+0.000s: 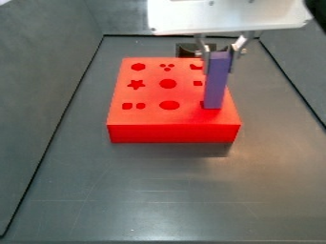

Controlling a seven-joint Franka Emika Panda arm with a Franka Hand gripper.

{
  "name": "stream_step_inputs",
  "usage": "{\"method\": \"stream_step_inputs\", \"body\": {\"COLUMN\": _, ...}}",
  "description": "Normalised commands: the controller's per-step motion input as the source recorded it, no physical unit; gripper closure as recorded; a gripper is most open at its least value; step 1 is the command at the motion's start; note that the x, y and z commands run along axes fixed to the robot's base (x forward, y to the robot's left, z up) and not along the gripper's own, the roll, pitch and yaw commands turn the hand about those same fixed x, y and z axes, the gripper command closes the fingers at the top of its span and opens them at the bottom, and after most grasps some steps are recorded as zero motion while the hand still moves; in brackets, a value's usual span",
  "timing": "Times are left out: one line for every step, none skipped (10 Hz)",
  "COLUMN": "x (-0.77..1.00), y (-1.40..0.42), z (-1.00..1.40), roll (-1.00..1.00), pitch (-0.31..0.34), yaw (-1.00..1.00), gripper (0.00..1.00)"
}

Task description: Insert the rectangle object.

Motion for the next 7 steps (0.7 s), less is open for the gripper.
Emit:
{"method": "stream_step_inputs", "body": {"x": -0.15, "y": -0.02, "z": -0.11, "roll": -0.17, "pitch": -0.06, "yaw": 0.0, "gripper": 1.0}}
{"method": "stream_step_inputs", "body": {"x": 0.0, "y": -0.09, "z": -0.24, "roll": -0.06, "pitch": -0.044, "yaw": 0.07, "gripper": 1.0}}
{"method": "stream_step_inputs", "body": {"x": 0.0, "y": -0.07, "z": -0.31, "roll": 0.0, "pitch": -0.023, "yaw": 0.17, "gripper": 1.0}}
{"method": "stream_step_inputs", "body": {"x": 0.0, "y": -0.13, "z": -0.36, "roll": 0.0, "pitch": -0.004, "yaw": 0.26, "gripper": 1.0}}
{"method": "stream_step_inputs", "body": {"x": 0.05, "y": -0.17, "z": -0.38, "roll": 0.0, "pitch": 0.0, "yaw": 0.26, "gripper": 1.0}}
{"method": "stream_step_inputs", "body": {"x": 0.0, "y": 0.0, "z": -0.28, "roll": 0.0, "pitch": 0.0, "yaw": 0.06, "gripper": 1.0}}
{"method": "stream_step_inputs", "body": {"x": 0.0, "y": 0.0, "z": -0.09, "roll": 0.0, "pitch": 0.0, "yaw": 0.03, "gripper": 1.0}}
